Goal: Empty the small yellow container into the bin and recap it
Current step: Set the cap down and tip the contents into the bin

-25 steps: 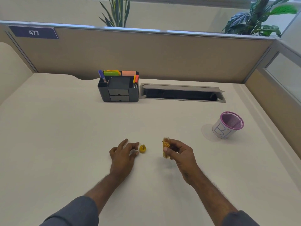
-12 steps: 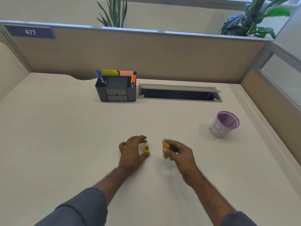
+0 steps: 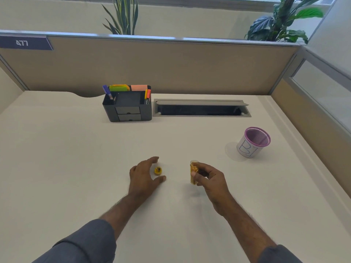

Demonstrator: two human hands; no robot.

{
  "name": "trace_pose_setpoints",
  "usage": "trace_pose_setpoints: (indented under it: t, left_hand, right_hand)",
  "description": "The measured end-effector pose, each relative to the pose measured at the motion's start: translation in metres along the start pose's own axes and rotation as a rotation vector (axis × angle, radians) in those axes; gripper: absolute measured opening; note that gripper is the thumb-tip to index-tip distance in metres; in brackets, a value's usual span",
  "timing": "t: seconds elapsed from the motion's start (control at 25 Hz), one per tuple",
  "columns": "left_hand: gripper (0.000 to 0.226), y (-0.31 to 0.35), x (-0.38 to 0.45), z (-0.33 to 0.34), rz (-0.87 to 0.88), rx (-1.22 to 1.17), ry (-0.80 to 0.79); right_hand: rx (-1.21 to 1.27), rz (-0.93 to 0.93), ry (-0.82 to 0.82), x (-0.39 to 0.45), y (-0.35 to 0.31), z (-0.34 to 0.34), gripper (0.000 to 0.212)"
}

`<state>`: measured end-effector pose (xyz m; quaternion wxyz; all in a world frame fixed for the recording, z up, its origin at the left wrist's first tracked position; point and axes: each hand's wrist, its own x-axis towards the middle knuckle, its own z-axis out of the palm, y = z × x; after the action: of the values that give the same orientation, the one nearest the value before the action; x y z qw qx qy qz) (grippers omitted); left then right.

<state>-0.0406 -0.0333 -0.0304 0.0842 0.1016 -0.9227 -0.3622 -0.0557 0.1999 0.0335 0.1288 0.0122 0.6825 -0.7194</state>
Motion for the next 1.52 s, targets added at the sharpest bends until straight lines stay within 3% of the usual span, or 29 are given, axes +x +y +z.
trace_pose_setpoints:
  t: [0.16, 0.36, 0.52, 0.84, 1.12, 1.52]
  left_hand:
    - [0.049, 0.026, -0.004, 0.01, 0.172, 0.101, 0.139]
    - [0.061, 0.077, 0.012, 0.046, 0.281, 0.173, 0.009]
    - [0.072, 0.101, 0.031, 0.08, 0.24, 0.231, -0.107]
    - [0.077, 0.116, 0.057, 0.119, 0.319, 0.368, -0.273]
    - [0.072, 0.12, 0.059, 0.147, 0.267, 0.38, -0.29]
    - [0.074, 0.115, 0.06, 0.154, 0.26, 0.409, -0.252]
  right_hand:
    - [-0.004, 0.018, 0.052, 0.002, 0.001, -0.008, 0.028]
    - [-0.062, -0.029, 0.155, 0.007, -0.005, -0.037, 0.034]
    - [-0.108, -0.082, 0.233, 0.015, -0.018, -0.07, 0.035]
    - [-0.121, -0.203, 0.346, 0.045, -0.05, -0.138, 0.034]
    - [-0.17, -0.204, 0.403, 0.08, -0.068, -0.188, 0.022]
    - [-0.367, -0.151, 0.421, 0.101, -0.069, -0.225, 0.022]
